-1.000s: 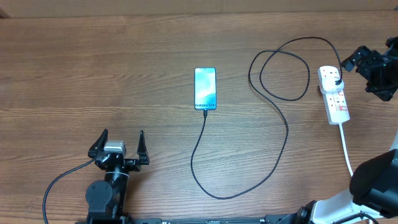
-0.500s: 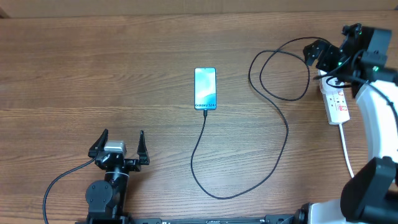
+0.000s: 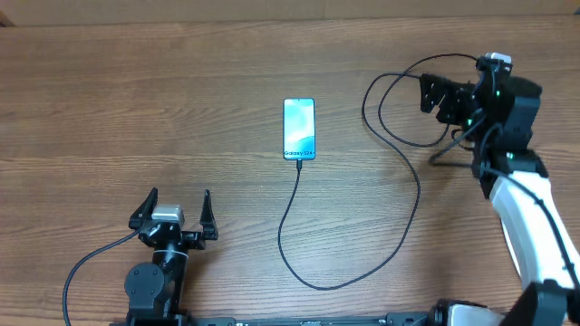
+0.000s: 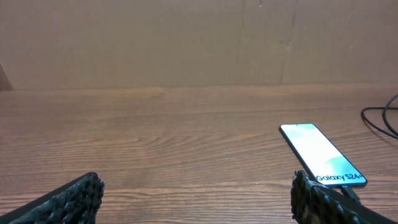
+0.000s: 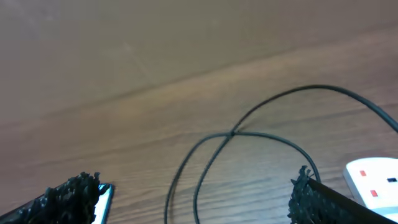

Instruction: Plug charger to phone and switch on socket

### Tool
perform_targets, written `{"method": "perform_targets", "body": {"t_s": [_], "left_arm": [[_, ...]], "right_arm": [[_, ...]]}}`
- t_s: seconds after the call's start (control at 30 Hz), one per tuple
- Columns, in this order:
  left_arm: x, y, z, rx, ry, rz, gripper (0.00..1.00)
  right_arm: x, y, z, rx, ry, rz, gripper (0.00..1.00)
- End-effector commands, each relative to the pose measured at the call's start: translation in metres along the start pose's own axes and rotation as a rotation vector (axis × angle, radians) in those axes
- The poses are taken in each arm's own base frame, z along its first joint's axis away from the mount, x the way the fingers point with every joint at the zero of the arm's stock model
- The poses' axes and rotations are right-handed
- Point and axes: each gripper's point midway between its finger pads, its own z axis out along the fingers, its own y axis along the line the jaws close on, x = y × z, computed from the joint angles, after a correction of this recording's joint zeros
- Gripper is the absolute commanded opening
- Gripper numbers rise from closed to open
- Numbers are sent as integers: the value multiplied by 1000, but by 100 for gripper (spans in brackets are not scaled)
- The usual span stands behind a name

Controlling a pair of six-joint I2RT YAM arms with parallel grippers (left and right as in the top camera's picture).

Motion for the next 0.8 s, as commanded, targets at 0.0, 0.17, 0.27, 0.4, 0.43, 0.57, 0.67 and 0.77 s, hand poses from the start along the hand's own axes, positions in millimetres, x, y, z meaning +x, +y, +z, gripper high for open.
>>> {"method": "perform_targets", "body": {"t_s": [0.0, 0.17, 0.27, 0.4, 0.43, 0.57, 0.67, 0.77], "left_arm": [[0, 0, 0, 4, -5, 18, 100], [0, 0, 0, 4, -5, 18, 100], [0, 0, 0, 4, -5, 18, 99], [0, 0, 0, 4, -5, 18, 100], [0, 0, 0, 4, -5, 18, 100], [0, 0, 0, 4, -5, 18, 100], [0, 0, 0, 4, -5, 18, 100], [0, 0, 0, 4, -5, 18, 100]], "right_arm": [[-9, 12, -20, -27, -76, -26, 100], [-13, 21, -39, -55, -168, -56, 100], [-13, 23, -51, -56, -229, -73, 100], [2, 20, -65, -36, -264, -79, 100], [8, 19, -67, -35, -260, -78, 100], [28, 15, -73, -24, -254, -79, 100], [39, 10, -82, -2, -269, -78, 100], [48, 7, -94, 14, -296, -80, 100]]}}
